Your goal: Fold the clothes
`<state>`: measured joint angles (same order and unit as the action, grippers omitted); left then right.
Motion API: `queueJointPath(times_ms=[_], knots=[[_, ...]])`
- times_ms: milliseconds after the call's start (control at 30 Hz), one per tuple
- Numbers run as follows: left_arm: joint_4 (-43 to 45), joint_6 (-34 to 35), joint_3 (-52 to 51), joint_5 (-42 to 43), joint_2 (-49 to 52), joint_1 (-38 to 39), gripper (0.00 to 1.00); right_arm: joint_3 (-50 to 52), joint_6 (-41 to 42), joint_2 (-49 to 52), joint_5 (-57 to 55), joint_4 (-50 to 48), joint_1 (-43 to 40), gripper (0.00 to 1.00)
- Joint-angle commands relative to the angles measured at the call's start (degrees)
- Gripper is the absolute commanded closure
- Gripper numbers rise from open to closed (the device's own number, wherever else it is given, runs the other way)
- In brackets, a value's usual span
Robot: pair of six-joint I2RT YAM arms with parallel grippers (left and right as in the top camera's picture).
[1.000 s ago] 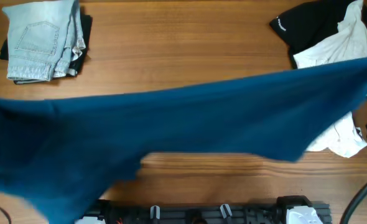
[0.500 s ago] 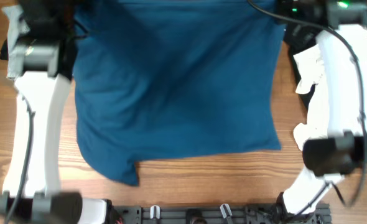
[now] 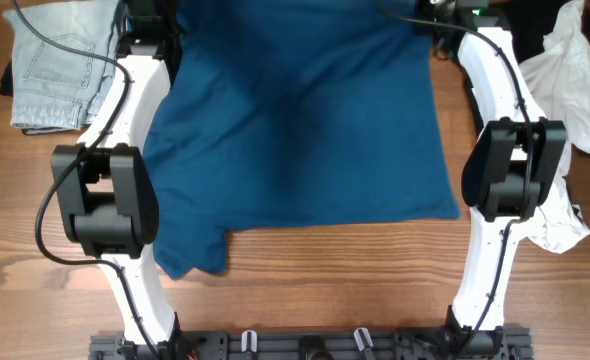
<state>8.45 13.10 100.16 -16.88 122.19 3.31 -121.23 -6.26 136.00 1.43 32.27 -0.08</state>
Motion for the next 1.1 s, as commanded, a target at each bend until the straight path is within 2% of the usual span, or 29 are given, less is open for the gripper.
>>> queueJointPath(times_ms=[0,100,267,433,567,867,1067], knots=[[-8.5,-0.7,0.7,-1.2,-3.8,-0.4,0.96,-0.5,0.2,-2.4,4.5,5.2,-1.0,0.96],[-27.0,-0.6,0.7,-0.9,-9.9,-0.4,0.96,-0.5,0.1,-3.3,9.0,12.9,-1.0,0.96],[-49.1,3.8,0.7,-1.0,-13.9,-0.4,0.96,-0.5,0.2,-3.3,9.4,21.3,-1.3,0.96],[-67.0,8.7,0.7,0.3,-13.7,-0.4,0.96,-0.5,0.2,-3.3,9.4,22.3,-2.5,0.96],[-70.2,9.9,-2.7,1.0,-13.6,-0.4,0.96,-0.5,0.2,-3.3,9.4,24.0,-2.5,0.96],[-75.9,11.4,-3.8,2.1,-13.7,-4.6,0.96,-0.5,1.0,-3.4,7.2,40.3,-3.3,0.96],[-78.5,11.4,-4.2,5.8,-13.7,-4.8,0.96,-0.2,1.8,-3.4,7.0,41.3,-4.4,0.95]])
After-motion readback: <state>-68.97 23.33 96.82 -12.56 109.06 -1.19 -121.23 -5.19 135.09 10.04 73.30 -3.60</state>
